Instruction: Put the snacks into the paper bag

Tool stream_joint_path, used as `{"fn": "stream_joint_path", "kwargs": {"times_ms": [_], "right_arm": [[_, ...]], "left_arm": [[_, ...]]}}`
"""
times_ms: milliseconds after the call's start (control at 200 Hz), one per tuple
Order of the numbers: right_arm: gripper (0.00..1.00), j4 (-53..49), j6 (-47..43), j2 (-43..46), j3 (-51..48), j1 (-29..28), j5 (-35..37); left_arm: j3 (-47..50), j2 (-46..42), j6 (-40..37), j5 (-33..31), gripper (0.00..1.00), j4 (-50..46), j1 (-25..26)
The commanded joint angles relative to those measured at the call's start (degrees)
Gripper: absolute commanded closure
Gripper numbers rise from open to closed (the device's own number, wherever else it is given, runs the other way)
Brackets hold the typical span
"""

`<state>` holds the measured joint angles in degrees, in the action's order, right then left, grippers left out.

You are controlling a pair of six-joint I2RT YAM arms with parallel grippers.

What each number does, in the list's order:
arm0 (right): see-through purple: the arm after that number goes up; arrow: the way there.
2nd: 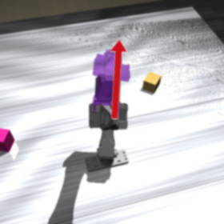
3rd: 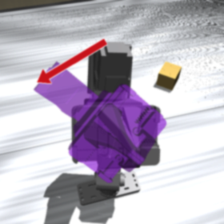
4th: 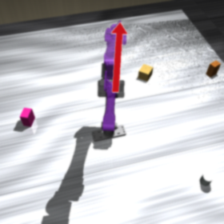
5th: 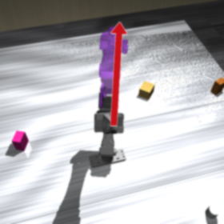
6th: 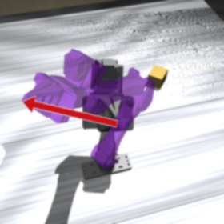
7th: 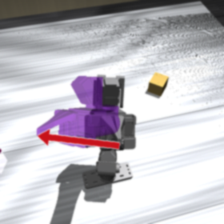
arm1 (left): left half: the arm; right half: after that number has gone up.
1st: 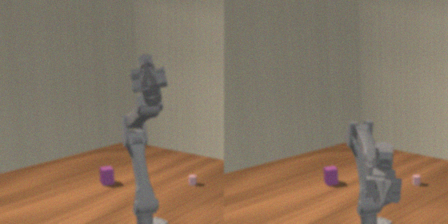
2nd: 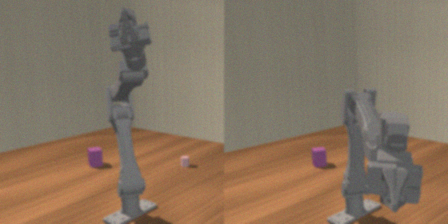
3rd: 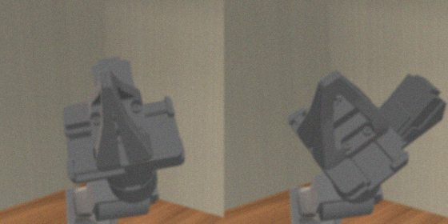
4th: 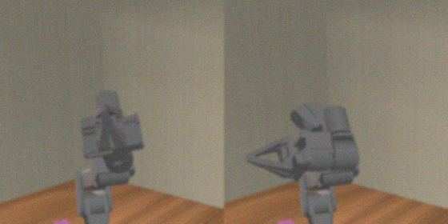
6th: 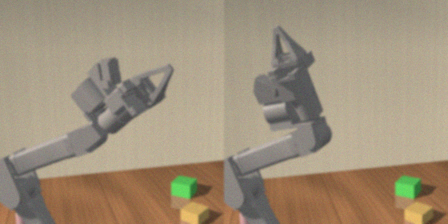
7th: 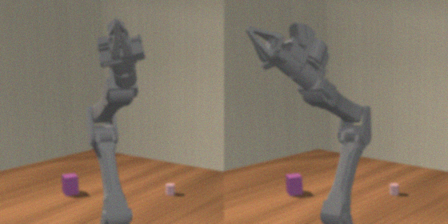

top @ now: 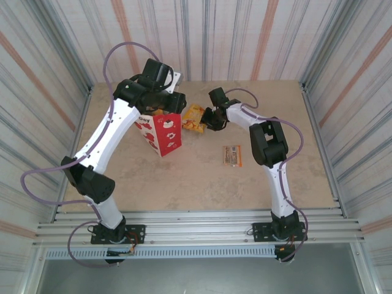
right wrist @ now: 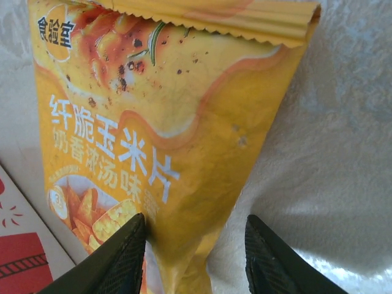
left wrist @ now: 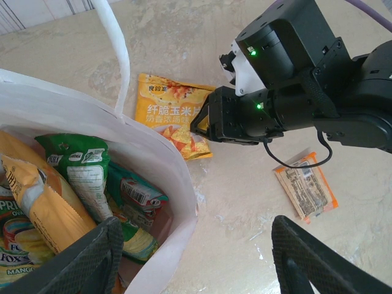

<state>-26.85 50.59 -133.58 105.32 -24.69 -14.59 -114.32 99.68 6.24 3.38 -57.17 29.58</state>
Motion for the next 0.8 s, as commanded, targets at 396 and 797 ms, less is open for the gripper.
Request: {"fn": "stream_joint_path", "kwargs": {"times_ms": [396, 797], "right_arm": [[0.98, 5.33, -0.9, 6.21, -7.69, 2.1, -2.68], [1.0, 7.81, -4.65, 34.76, -26.96, 1.12, 3.64]], "left_arm": [[3.03, -6.28, 0.09, 0.64, 0.34, 0.59, -0.45], [9.12, -15.07, 2.91, 1.77, 0.34, 0.4, 1.19]]}}
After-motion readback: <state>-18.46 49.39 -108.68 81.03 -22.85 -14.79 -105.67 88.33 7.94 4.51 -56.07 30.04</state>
